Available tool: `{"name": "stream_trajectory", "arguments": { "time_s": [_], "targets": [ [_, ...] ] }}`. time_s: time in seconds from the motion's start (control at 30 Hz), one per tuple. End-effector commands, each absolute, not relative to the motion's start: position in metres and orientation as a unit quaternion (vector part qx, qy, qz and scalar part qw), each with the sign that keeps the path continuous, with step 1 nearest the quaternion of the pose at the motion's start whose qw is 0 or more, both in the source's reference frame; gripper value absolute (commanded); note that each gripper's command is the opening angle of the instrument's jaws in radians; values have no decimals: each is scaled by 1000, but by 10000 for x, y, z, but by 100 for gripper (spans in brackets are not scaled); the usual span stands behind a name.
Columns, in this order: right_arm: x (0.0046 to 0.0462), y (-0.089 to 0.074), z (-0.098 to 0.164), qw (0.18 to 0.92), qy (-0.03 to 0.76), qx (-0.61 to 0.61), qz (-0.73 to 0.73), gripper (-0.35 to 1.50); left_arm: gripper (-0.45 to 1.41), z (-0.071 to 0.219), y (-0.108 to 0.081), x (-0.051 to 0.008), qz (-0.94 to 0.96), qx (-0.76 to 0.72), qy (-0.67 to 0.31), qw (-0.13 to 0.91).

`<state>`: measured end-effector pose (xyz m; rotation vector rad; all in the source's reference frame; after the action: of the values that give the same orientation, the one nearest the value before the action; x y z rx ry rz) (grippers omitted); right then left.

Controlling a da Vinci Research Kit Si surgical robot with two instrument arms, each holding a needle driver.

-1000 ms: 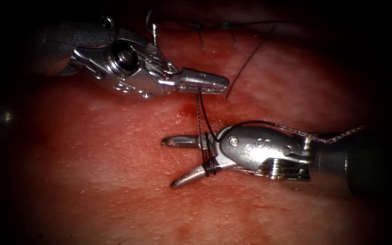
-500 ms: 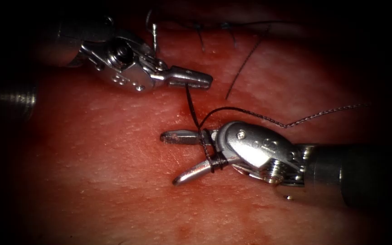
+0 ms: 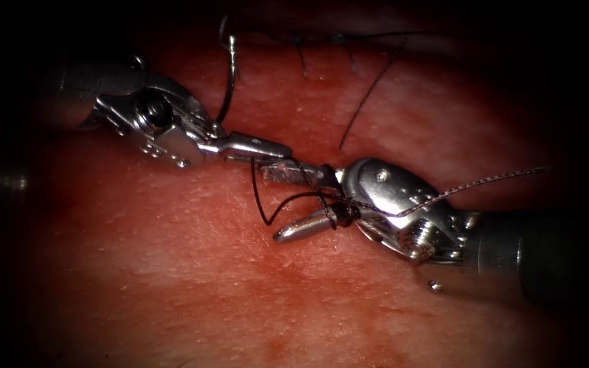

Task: Wound Closure

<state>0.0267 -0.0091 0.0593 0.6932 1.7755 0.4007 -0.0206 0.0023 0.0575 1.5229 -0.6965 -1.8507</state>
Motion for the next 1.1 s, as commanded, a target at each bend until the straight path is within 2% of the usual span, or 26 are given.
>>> {"name": "stream_trajectory", "arguments": {
  "time_s": [0.03,0.2,0.6,1.1],
  "targets": [
    [274,-94,595,561,753,299,171,61,-45,580,28,-213,-702,580,-266,317],
    [275,-95,592,545,760,309,172,49,-45,585,28,-216,-704,580,-264,314],
    [268,-78,597,521,770,298,217,47,-45,593,3,-218,-706,578,-259,316],
    [244,-50,614,525,754,247,307,46,-45,584,-14,-230,-727,563,-255,299]
  ]
}}
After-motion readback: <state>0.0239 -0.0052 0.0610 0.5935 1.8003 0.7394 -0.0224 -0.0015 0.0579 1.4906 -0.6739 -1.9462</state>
